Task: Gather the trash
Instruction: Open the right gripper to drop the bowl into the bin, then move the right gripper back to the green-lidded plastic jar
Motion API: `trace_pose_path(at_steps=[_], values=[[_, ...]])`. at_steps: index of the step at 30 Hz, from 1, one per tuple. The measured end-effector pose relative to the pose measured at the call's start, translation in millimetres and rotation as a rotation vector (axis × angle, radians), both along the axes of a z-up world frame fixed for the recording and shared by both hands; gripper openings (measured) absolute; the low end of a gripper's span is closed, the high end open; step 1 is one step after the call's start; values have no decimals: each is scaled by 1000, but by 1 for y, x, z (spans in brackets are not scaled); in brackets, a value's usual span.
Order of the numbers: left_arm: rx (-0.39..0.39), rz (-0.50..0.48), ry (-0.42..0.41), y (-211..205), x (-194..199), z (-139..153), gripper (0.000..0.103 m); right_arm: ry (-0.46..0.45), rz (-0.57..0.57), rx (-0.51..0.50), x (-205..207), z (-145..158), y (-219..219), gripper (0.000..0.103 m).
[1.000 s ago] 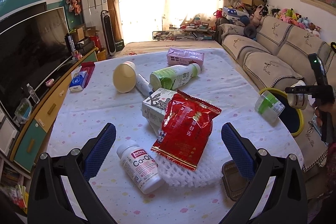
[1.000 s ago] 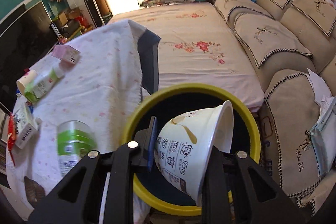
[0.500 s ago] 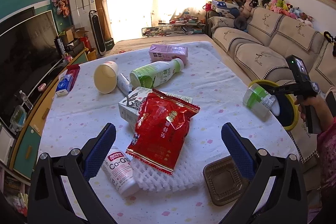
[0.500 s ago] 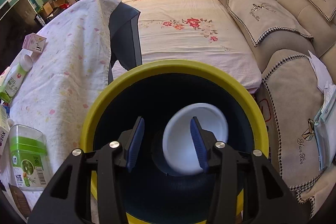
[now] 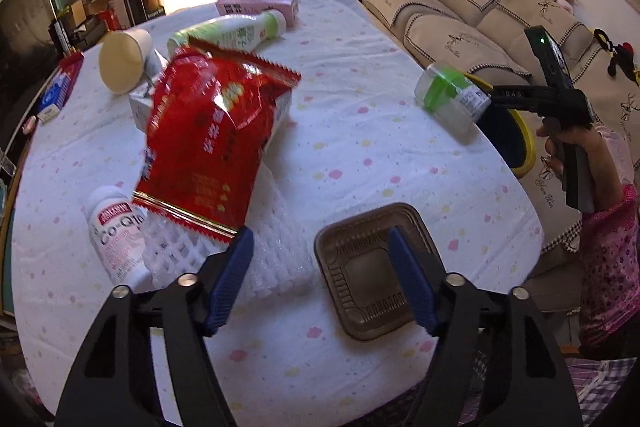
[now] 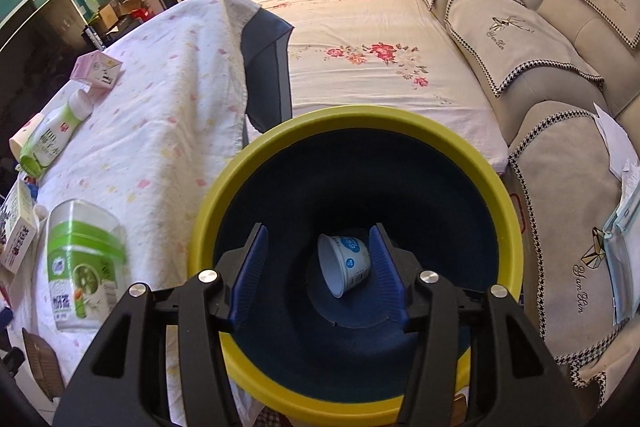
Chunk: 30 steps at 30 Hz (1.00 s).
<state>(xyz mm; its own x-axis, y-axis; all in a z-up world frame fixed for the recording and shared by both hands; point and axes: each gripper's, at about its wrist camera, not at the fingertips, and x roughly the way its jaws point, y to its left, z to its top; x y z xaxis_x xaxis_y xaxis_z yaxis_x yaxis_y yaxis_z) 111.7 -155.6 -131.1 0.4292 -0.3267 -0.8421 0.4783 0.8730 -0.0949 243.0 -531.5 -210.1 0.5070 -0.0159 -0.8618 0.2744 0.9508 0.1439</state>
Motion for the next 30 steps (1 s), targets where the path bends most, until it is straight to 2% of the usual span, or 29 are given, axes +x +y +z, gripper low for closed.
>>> trace_pose_path(at_steps=[2,4,6,10,15,19,20,25,30], values=[[-3,-30,34,-4,-4,-5,45,-8,9,1,-2,2,4,51],[1,-54,34,-7,-11,-5,40,-13,15,4,-4,3,6,51],[7,-73,39,-9,-17,-5,39,-19,19,10,-6,4,7,51],[14,-43,76,-4,-12,-9,39,-26,25,23,-8,5,9,52],[18,-59,96,-13,-10,-17,30,-26,31,34,-10,2,11,52],[26,-76,87,-20,-9,-16,8,-37,28,35,-17,5,12,52],[32,-81,82,-22,-8,-16,6,-42,26,35,-19,7,11,52],[33,-118,45,-31,-12,-9,5,-81,13,37,-31,14,9,52],[-19,-157,17,-45,-14,8,5,-120,3,28,-43,24,6,52]])
